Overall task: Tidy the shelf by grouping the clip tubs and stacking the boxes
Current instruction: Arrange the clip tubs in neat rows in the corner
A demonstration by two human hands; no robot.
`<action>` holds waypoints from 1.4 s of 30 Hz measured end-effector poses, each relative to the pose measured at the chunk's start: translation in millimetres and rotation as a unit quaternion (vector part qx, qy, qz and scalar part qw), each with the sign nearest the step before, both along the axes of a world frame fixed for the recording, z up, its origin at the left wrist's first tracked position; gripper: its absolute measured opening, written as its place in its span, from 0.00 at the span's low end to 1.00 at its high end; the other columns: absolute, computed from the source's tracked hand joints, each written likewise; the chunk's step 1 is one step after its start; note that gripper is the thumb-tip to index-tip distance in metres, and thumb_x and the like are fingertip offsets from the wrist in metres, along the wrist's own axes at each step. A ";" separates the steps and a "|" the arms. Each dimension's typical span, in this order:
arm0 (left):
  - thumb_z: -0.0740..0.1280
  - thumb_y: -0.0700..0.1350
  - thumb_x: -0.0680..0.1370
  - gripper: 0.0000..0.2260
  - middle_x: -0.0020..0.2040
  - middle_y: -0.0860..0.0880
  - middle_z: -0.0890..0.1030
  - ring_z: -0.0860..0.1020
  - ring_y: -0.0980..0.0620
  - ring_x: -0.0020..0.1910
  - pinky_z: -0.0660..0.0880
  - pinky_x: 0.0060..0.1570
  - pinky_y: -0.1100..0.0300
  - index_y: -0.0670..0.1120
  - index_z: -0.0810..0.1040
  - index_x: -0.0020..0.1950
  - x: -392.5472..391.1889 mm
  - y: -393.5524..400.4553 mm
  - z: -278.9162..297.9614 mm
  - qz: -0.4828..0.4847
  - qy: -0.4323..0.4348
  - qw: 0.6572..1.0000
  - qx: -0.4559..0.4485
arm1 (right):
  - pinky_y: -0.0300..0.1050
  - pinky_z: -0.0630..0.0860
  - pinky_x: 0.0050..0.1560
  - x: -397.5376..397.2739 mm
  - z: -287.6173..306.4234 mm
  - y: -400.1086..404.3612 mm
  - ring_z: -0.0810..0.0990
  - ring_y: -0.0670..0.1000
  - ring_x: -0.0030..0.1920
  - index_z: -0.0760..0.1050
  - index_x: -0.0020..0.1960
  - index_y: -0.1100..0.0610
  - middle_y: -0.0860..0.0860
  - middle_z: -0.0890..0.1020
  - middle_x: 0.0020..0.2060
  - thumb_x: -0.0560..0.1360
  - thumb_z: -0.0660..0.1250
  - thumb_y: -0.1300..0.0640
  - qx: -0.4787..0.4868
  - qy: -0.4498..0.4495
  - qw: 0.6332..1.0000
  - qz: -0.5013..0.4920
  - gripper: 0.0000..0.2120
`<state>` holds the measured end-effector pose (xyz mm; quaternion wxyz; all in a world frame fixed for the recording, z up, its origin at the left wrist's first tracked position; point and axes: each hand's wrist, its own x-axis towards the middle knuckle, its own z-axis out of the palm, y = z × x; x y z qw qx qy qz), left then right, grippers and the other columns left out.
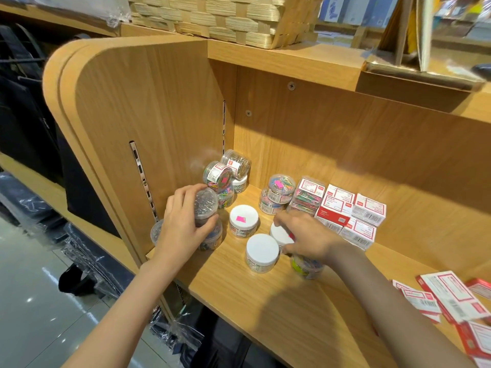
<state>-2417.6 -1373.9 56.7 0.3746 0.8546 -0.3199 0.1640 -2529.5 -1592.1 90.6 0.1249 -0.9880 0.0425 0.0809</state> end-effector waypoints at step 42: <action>0.64 0.53 0.73 0.23 0.63 0.49 0.71 0.64 0.50 0.62 0.62 0.61 0.58 0.45 0.69 0.65 12.8 -1.4 1.5 0.023 -0.047 0.998 0.019 | 0.44 0.64 0.48 107.0 57.0 -0.5 0.67 0.52 0.53 0.62 0.53 0.51 0.49 0.64 0.51 0.65 0.73 0.57 0.104 -0.259 0.960 -0.037 0.24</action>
